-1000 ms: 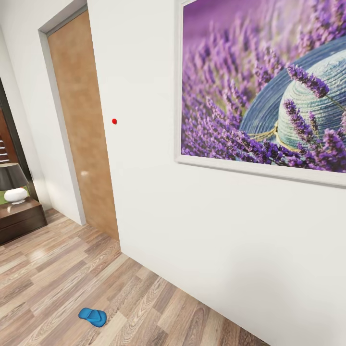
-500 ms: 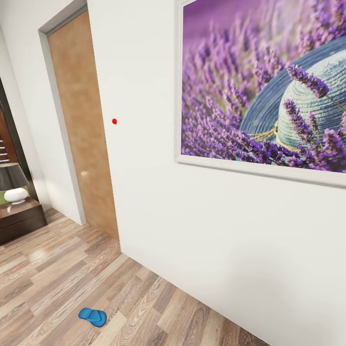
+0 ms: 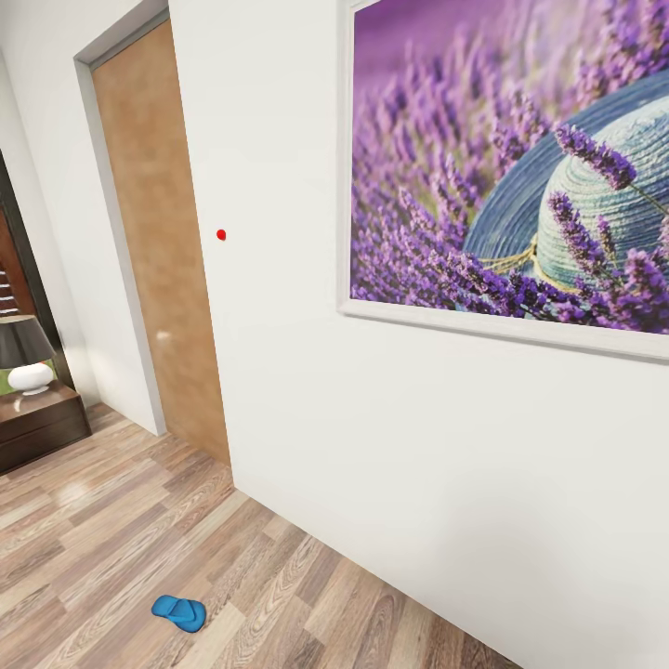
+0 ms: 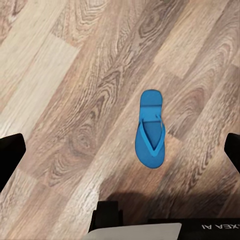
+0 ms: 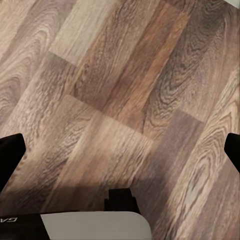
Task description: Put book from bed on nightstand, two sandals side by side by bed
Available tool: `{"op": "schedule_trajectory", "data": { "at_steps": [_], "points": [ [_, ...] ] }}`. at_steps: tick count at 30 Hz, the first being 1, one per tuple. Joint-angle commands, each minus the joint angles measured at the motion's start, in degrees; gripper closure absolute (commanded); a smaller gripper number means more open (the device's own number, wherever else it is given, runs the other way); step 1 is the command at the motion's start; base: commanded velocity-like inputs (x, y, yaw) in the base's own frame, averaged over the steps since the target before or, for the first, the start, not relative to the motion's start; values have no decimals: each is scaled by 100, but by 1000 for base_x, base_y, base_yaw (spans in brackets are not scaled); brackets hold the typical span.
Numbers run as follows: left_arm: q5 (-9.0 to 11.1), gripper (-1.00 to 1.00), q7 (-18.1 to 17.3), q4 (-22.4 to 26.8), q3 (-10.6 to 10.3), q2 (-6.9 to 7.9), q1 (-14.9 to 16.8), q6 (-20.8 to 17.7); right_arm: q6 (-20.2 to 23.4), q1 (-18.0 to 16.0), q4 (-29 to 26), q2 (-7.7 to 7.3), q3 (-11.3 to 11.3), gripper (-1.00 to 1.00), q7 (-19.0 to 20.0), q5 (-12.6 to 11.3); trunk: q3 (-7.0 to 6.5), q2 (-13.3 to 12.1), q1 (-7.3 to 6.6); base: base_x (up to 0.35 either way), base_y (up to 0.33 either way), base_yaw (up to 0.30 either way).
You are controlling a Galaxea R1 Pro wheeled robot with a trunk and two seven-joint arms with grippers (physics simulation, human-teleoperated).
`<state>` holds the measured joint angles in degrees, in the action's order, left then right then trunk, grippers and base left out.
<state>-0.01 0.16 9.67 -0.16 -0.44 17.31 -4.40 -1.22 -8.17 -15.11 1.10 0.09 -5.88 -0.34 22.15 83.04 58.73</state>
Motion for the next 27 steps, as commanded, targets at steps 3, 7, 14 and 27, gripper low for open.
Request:
{"op": "schedule_trajectory", "data": {
  "at_steps": [3,7,14,27],
  "points": [
    [3,-100,3,15,-1,0,0,-4,-23,-29,11,0,10,-100,-37,-3,7,4,0,0,0,0],
    [6,-100,2,16,-1,0,0,9,-30,-39,25,-2,22,-100,-43,-1,7,4,0,0,0,0],
    [8,-100,1,12,1,0,0,67,-44,-49,59,-4,50,-100,-45,5,7,4,0,4,0,0],
    [9,-100,1,9,3,3,0,116,-53,-57,79,-4,84,-100,-45,7,7,4,0,125,0,0]
  ]
}}
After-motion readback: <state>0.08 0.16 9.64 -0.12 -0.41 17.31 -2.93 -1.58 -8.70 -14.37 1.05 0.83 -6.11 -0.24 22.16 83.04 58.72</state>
